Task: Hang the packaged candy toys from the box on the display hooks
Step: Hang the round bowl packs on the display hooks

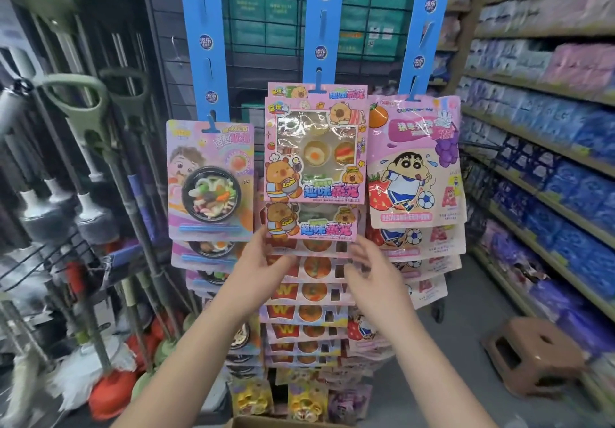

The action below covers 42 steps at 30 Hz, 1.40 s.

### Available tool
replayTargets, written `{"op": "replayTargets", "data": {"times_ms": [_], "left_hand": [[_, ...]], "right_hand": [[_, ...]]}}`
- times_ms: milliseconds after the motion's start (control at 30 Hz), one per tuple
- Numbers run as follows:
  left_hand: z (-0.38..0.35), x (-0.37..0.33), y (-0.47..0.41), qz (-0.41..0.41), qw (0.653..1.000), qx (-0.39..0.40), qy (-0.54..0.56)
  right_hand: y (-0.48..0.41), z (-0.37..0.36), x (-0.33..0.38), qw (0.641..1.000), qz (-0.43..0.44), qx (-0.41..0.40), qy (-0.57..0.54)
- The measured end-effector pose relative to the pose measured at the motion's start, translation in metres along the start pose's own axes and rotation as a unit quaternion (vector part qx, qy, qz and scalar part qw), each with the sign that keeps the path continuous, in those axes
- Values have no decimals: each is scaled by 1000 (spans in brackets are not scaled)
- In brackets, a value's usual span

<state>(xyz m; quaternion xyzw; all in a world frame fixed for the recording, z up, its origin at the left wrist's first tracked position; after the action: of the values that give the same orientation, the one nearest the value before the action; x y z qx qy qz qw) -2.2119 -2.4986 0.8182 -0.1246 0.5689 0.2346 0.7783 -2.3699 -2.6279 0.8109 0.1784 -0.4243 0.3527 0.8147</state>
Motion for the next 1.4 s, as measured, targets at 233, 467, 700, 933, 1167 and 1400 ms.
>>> {"op": "replayTargets", "data": {"times_ms": [233, 467, 700, 933, 1167, 1400], "left_hand": [[4, -20, 8, -53, 996, -13, -73], [8, -41, -10, -56, 992, -56, -102], [11, -44, -4, -62, 990, -51, -115], [-35, -59, 19, -89, 990, -79, -78], [-103, -86, -15, -80, 992, 44, -84], [-120, -85, -24, -70, 993, 21, -88]], "right_hand": [[6, 13, 25, 996, 61, -31, 63], [-16, 17, 42, 998, 46, -47, 7], [-7, 28, 47, 995, 68, -53, 45], [12, 127, 11, 960, 75, -265, 51], [-6, 144, -39, 990, -1, -142, 23], [-15, 174, -77, 993, -46, -109, 22]]}}
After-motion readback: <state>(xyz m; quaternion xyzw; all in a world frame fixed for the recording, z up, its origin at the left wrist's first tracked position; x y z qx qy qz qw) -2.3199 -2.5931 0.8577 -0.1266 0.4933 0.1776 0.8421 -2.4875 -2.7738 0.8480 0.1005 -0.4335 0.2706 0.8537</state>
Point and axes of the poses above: each hand's wrist, its own y-axis away from the middle knuckle, its own z-axis out of the back of the hand, x = y × z, the point moved 4 cm from there along -y, towards the middle knuckle, and after that the axes turned 12 degrees about x, right-handed, at the moved point
